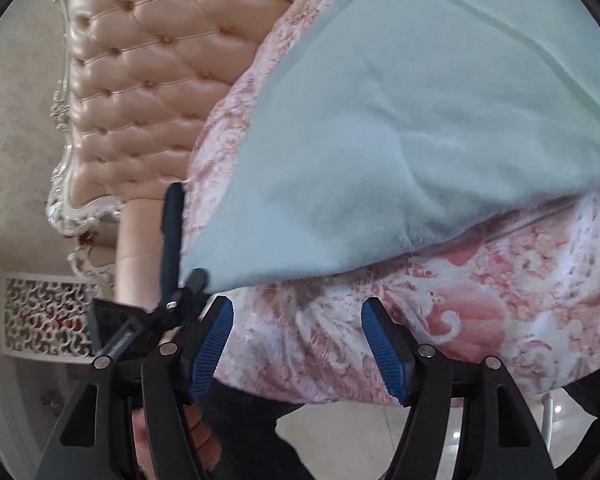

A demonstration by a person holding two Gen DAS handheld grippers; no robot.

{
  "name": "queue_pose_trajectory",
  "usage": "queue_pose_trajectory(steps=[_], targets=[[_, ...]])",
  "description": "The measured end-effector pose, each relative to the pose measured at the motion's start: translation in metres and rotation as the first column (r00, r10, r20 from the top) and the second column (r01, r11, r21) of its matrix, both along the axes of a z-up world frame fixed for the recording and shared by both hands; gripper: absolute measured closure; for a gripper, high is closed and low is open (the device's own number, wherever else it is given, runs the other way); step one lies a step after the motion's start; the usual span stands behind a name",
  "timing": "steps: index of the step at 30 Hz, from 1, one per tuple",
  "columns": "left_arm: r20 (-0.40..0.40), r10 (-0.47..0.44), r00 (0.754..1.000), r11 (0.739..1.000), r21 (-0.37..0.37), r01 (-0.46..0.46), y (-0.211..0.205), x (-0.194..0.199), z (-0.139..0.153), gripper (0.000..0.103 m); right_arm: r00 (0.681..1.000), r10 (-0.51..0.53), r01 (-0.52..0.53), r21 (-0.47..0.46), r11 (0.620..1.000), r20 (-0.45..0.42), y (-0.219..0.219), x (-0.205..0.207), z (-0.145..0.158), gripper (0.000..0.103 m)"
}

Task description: Fold clothes

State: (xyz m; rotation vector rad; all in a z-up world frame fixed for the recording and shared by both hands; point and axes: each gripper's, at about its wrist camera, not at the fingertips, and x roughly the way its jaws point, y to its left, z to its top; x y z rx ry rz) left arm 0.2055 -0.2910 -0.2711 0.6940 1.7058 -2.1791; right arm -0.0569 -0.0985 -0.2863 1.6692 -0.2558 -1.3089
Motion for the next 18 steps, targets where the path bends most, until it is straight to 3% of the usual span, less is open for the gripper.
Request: queue_pose_trajectory(steps=[3, 7, 14, 17, 18], targets=[[-0.015, -0.004, 1.0, 1.0, 0.011, 0.004, 0.001, 0.0, 0.003, 0.096, 0.994, -0.101, 0.102, -0.017, 0.995, 0.038, 0.001, -0.005, -0.009, 0.035], [-0.04, 0.004, 0.999, 0.999, 0.035, -0.003, 0.002, 0.004, 0.006, 0.096, 0.962, -0.241, 0.249, -0.055, 0.967, 0.128, -0.004, -0.011, -0.02, 0.029], [-0.067, -0.021, 0.998, 1.0, 0.015, 0.022, 0.008, -0.003, 0.024, 0.096, 0.907, -0.271, 0.323, -0.119, 0.939, 0.322, -0.04, 0.011, -0.037, 0.027], [-0.073, -0.029, 0.997, 0.999, 0.018, 0.031, 0.008, -0.006, 0.022, 0.091, 0.903, -0.255, 0.332, -0.186, 0.925, 0.346, -0.051, 0.009, -0.033, 0.091], [-0.09, -0.03, 0.996, 0.998, 0.046, 0.034, 0.004, -0.01, 0.017, 0.073, 0.91, -0.242, 0.32, -0.198, 0.927, 0.336, -0.053, 0.006, -0.029, 0.092]])
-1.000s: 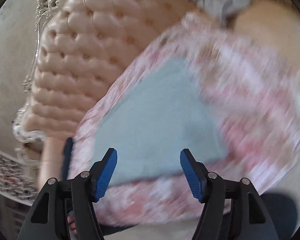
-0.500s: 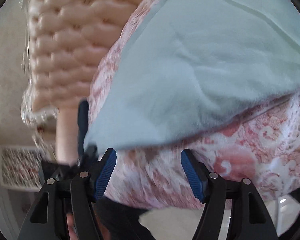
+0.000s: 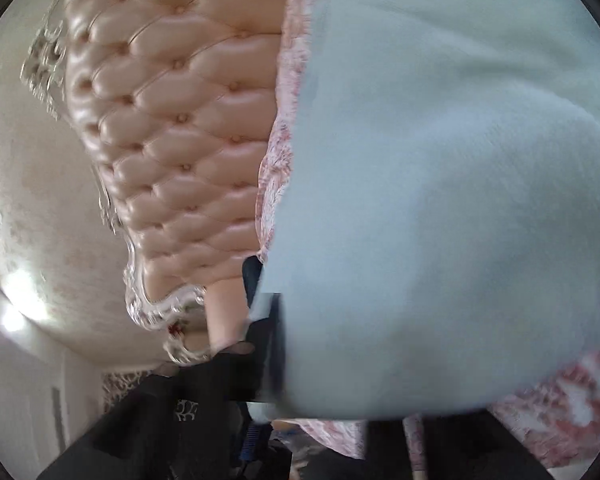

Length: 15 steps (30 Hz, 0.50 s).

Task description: Fold clothes

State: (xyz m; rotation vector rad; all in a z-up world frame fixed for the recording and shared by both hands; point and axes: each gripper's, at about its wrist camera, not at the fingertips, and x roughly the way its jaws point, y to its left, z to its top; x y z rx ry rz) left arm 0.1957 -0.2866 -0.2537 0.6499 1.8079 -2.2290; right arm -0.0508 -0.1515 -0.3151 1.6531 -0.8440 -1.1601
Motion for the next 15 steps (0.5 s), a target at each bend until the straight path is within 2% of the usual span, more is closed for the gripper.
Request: queue_pose_trajectory(steps=[1, 2, 3, 8, 10, 14, 15], targets=[[-0.016, -0.003, 1.0, 1.0, 0.029, 0.003, -0.004, -0.004, -0.005, 0.031, 1.0, 0.002, -0.002, -0.03, 1.0, -0.001, 0.001, -0.004, 0.005, 0.092], [-0.032, -0.005, 0.999, 0.998, 0.058, 0.007, -0.008, -0.008, -0.01, 0.013, 1.0, 0.004, -0.005, -0.045, 0.999, -0.01, 0.002, -0.008, 0.01, 0.092], [-0.048, -0.007, 0.999, 0.996, 0.087, 0.011, -0.012, -0.012, -0.015, 0.002, 1.0, 0.006, -0.008, -0.06, 0.998, -0.018, 0.002, -0.012, 0.014, 0.092], [-0.129, -0.01, 0.992, 0.973, 0.229, 0.039, -0.032, -0.032, -0.04, 0.002, 0.999, 0.026, -0.028, -0.084, 0.996, -0.024, 0.004, -0.024, 0.023, 0.092], [-0.161, -0.007, 0.987, 0.958, 0.283, 0.053, -0.04, -0.04, -0.05, 0.009, 1.0, 0.029, -0.029, -0.088, 0.996, -0.009, 0.004, -0.024, 0.022, 0.092], [-0.224, 0.003, 0.975, 0.918, 0.388, 0.086, -0.056, -0.056, -0.07, 0.012, 0.999, 0.027, -0.025, -0.097, 0.995, 0.019, 0.006, -0.023, 0.019, 0.092], [-0.222, -0.008, 0.975, 0.917, 0.388, 0.096, -0.058, -0.06, -0.071, 0.013, 0.999, 0.028, -0.026, -0.102, 0.994, 0.025, 0.009, -0.024, 0.018, 0.092]])
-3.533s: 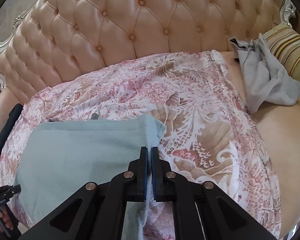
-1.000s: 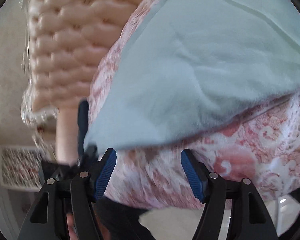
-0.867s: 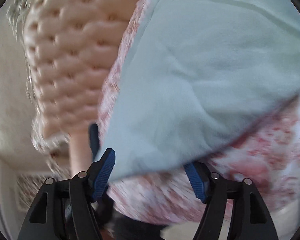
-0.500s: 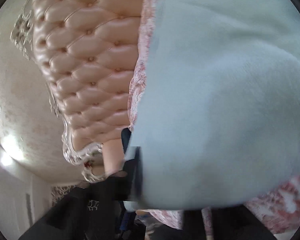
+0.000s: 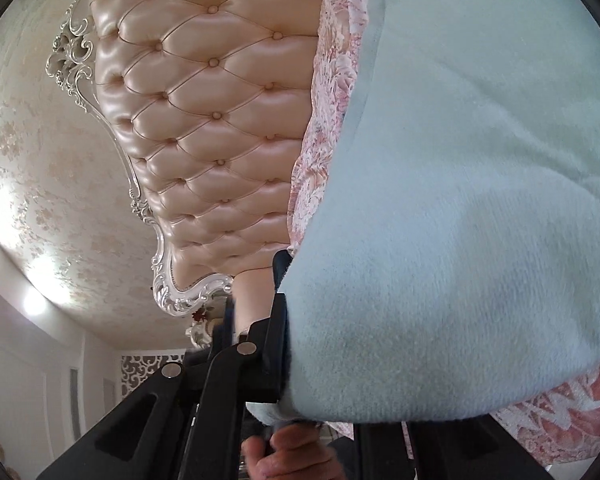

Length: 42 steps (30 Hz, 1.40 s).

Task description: Fold clothes

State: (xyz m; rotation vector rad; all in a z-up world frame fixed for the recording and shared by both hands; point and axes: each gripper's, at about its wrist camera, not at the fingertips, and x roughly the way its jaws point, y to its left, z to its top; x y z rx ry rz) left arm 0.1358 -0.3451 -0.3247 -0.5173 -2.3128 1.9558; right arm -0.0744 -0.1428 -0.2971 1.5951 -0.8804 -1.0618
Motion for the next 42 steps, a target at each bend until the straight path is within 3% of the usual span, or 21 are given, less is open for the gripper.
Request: queue_pose_trajectory(steps=[2, 3, 4, 7, 8, 9, 11, 13, 16, 17, 19, 21, 26, 29, 33, 34, 36, 38, 40, 42], targets=[[0.042, -0.038, 0.998, 0.997, -0.066, 0.041, -0.004, -0.007, 0.006, 0.03, 1.0, 0.002, -0.002, -0.003, 1.0, 0.002, 0.002, 0.0, 0.0, 0.092], [0.064, -0.056, 0.996, 0.993, -0.098, 0.062, -0.006, -0.01, 0.009, 0.076, 1.0, 0.008, -0.008, -0.001, 1.0, -0.002, 0.003, 0.0, 0.0, 0.092], [0.086, -0.073, 0.994, 0.988, -0.13, 0.084, -0.007, -0.014, 0.012, 0.089, 1.0, 0.015, -0.015, 0.002, 1.0, -0.006, 0.003, 0.001, 0.0, 0.092], [0.156, -0.119, 0.981, 0.963, -0.221, 0.152, -0.013, -0.024, 0.021, 0.089, 0.995, 0.06, -0.052, 0.092, 0.994, -0.082, 0.013, 0.001, 0.002, 0.085], [0.18, -0.133, 0.975, 0.952, -0.249, 0.176, -0.015, -0.027, 0.024, 0.089, 0.987, 0.087, -0.07, 0.126, 0.99, -0.138, 0.022, -0.001, 0.008, 0.075], [0.205, -0.145, 0.968, 0.94, -0.277, 0.2, -0.017, -0.031, 0.028, 0.089, 0.974, 0.117, -0.086, 0.161, 0.983, -0.194, 0.032, -0.002, 0.014, 0.056], [0.258, -0.17, 0.951, 0.906, -0.34, 0.254, -0.019, -0.037, 0.034, 0.089, 0.942, 0.148, -0.083, 0.217, 0.973, -0.301, 0.06, -0.011, 0.029, 0.043], [0.309, -0.19, 0.932, 0.863, -0.399, 0.309, -0.014, -0.041, 0.042, 0.089, 0.912, 0.114, -0.02, 0.235, 0.972, -0.394, 0.093, -0.035, 0.042, 0.041], [0.388, -0.195, 0.901, 0.807, -0.459, 0.372, -0.007, -0.047, 0.049, 0.089, 0.835, 0.059, 0.116, 0.28, 0.953, -0.547, 0.137, -0.089, 0.058, 0.04], [0.421, -0.189, 0.887, 0.785, -0.478, 0.394, -0.005, -0.051, 0.05, 0.089, 0.827, 0.047, 0.146, 0.294, 0.945, -0.56, 0.145, -0.106, 0.059, 0.04], [0.493, -0.175, 0.852, 0.732, -0.514, 0.448, 0.002, -0.053, 0.049, 0.089, 0.811, 0.039, 0.174, 0.304, 0.937, -0.584, 0.155, -0.143, 0.059, 0.038], [0.561, -0.149, 0.815, 0.669, -0.549, 0.5, 0.01, -0.054, 0.05, 0.089, 0.801, 0.087, 0.134, 0.319, 0.938, -0.593, 0.147, -0.165, 0.056, 0.038], [0.634, -0.078, 0.77, 0.513, -0.636, 0.576, 0.033, -0.066, 0.078, 0.089, 0.801, 0.157, 0.06, 0.338, 0.939, -0.577, 0.127, -0.203, 0.037, 0.037], [0.669, -0.027, 0.743, 0.41, -0.67, 0.618, 0.047, -0.073, 0.094, 0.089, 0.814, 0.192, 0.018, 0.354, 0.935, -0.548, 0.119, -0.21, 0.02, 0.037], [0.703, 0.048, 0.709, 0.266, -0.693, 0.67, 0.066, -0.083, 0.116, 0.089, 0.807, 0.222, -0.031, 0.336, 0.941, -0.547, 0.111, -0.204, 0.007, 0.037], [0.708, 0.062, 0.703, 0.247, -0.694, 0.677, 0.069, -0.084, 0.117, 0.089, 0.804, 0.225, -0.038, 0.33, 0.943, -0.551, 0.11, -0.203, 0.007, 0.037], [0.713, 0.077, 0.697, 0.253, -0.69, 0.678, 0.07, -0.084, 0.109, 0.089, 0.798, 0.23, -0.051, 0.317, 0.947, -0.558, 0.108, -0.201, 0.009, 0.038], [0.718, 0.091, 0.69, 0.258, -0.687, 0.68, 0.071, -0.083, 0.101, 0.089, 0.755, 0.269, -0.064, 0.341, 0.938, -0.598, 0.102, -0.193, 0.013, 0.038], [0.722, 0.106, 0.683, 0.263, -0.683, 0.681, 0.071, -0.083, 0.093, 0.089, 0.649, 0.33, -0.06, 0.387, 0.92, -0.685, 0.094, -0.176, 0.024, 0.038], [0.727, 0.121, 0.676, 0.269, -0.68, 0.682, 0.072, -0.082, 0.085, 0.089, 0.64, 0.335, -0.067, 0.384, 0.921, -0.692, 0.092, -0.174, 0.023, 0.038]])
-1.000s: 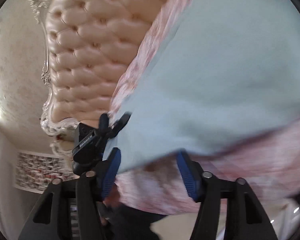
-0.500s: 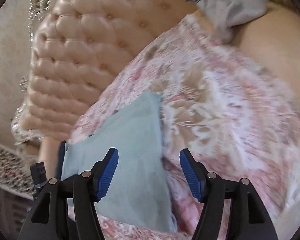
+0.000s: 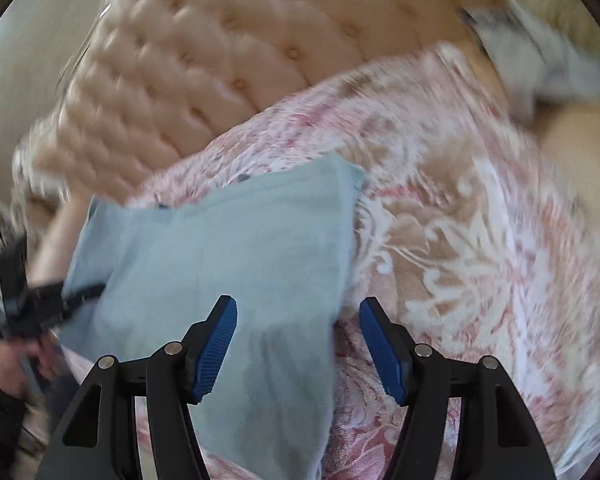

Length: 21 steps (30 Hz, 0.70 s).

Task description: Fold clothes

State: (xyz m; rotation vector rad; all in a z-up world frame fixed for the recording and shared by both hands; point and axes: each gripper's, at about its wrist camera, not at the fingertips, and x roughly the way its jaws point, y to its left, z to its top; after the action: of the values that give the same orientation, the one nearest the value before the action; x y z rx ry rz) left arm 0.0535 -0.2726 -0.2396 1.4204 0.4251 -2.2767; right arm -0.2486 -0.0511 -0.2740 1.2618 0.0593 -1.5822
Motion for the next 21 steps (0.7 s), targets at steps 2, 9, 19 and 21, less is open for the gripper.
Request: queue_pose_trajectory(steps=[2, 9, 19, 21], targets=[[0.008, 0.014, 1.0, 1.0, -0.007, -0.014, 0.001, 0.0, -0.008, 0.089, 1.0, 0.01, -0.01, -0.004, 1.0, -0.006, -0.002, 0.001, -0.001, 0.038], [-0.019, 0.061, 0.998, 0.998, 0.03, -0.061, -0.003, 0.008, -0.021, 0.088, 0.999, 0.038, -0.037, -0.028, 0.999, 0.005, -0.009, 0.002, -0.005, 0.038], [-0.051, 0.103, 0.993, 0.991, 0.092, -0.098, -0.009, 0.012, -0.029, 0.088, 0.99, 0.129, -0.12, -0.132, 0.984, 0.061, -0.021, 0.009, 0.009, 0.046], [-0.053, 0.105, 0.993, 0.99, 0.097, -0.099, -0.01, 0.012, -0.03, 0.088, 0.988, 0.146, -0.138, -0.137, 0.981, 0.05, -0.024, 0.012, 0.01, 0.044]])
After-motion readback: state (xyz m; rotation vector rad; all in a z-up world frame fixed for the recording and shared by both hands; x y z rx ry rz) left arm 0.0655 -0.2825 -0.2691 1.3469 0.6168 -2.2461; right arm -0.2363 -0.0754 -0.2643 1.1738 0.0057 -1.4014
